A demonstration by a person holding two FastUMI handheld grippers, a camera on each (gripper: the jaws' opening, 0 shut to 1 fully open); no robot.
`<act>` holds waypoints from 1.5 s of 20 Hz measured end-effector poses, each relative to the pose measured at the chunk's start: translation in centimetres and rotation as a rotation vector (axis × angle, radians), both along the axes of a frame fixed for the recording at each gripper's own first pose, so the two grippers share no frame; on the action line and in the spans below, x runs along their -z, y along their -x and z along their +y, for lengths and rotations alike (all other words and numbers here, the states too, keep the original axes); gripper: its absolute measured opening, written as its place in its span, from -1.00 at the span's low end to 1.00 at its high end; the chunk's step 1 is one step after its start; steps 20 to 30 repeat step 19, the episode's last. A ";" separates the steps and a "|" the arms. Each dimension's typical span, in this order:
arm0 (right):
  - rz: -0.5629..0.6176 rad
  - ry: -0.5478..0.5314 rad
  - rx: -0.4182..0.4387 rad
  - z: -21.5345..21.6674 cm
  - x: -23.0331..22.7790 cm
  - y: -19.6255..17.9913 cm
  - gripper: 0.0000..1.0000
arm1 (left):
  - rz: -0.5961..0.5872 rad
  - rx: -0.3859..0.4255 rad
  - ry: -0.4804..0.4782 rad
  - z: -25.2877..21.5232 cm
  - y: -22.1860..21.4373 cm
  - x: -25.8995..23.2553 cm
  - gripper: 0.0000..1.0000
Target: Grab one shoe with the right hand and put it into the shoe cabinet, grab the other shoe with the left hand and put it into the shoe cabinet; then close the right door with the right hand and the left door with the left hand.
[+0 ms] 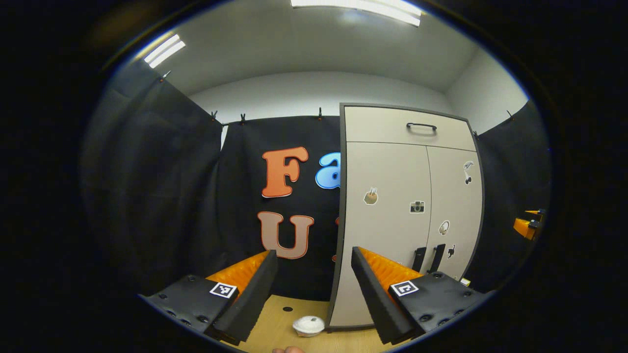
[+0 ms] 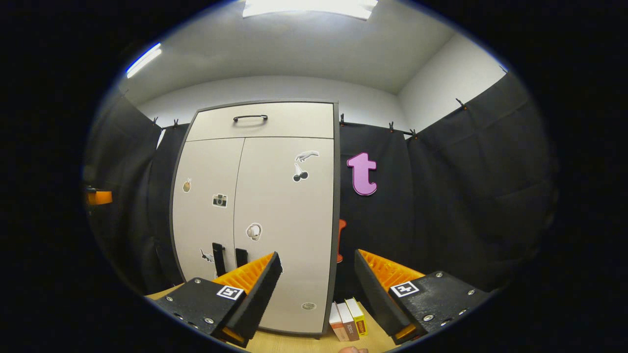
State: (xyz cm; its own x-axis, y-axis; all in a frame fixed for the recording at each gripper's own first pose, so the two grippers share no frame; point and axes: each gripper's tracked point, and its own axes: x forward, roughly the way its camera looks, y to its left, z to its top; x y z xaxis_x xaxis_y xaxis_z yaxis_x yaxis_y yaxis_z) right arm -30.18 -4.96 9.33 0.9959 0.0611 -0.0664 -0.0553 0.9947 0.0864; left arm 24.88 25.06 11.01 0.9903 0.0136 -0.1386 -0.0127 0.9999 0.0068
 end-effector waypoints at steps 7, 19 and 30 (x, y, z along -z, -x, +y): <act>0.000 0.002 -0.035 3.9 -0.5 0.4 0.86 | -0.029 0.007 0.000 2.0 1.1 -0.9 0.96; 0.002 0.035 0.005 8.0 -2.5 3.7 0.85 | -0.035 0.026 0.054 8.3 2.5 -1.8 0.96; 0.002 0.035 0.005 8.0 -2.5 3.7 0.85 | -0.035 0.026 0.054 8.3 2.5 -1.8 0.96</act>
